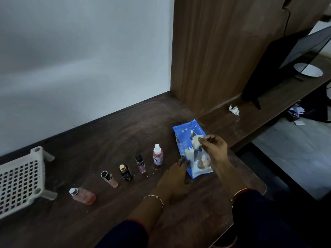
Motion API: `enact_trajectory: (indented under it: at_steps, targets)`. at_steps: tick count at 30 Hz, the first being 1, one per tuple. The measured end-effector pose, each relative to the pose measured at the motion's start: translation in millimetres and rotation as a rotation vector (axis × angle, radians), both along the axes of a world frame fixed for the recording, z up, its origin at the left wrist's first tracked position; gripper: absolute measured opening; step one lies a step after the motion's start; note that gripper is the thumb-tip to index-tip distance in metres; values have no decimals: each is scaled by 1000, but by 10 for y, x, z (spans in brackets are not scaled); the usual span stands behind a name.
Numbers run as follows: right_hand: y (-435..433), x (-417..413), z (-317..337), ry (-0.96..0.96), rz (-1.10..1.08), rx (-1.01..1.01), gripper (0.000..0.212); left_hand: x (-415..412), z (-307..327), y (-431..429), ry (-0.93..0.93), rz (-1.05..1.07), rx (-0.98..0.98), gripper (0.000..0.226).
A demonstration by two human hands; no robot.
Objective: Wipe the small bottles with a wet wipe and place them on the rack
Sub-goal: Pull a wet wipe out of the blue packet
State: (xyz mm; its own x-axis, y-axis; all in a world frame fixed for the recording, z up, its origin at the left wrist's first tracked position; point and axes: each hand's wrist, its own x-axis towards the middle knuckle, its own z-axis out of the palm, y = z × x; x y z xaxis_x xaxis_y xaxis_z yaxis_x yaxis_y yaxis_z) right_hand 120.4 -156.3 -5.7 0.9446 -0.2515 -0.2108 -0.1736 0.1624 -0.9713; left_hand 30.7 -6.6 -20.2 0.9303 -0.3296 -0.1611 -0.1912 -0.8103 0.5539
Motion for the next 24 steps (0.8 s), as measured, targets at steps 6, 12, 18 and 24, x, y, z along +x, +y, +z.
enact_trajectory:
  at_steps: [6, 12, 18, 24]
  targets:
    - [-65, 28, -97, 125, 40, 22, 15, -54, 34, -93, 4, 29, -44, 74]
    - [-40, 112, -193, 212, 80, 16, 7, -84, 99, -127, 3, 38, -98, 69]
    - [36, 176, -118, 200, 117, 5, 11, -91, 121, -136, 2, 81, -119, 70]
    - [104, 241, -10, 190, 108, 18, 25, -47, 80, -220, 56, 119, -162, 72]
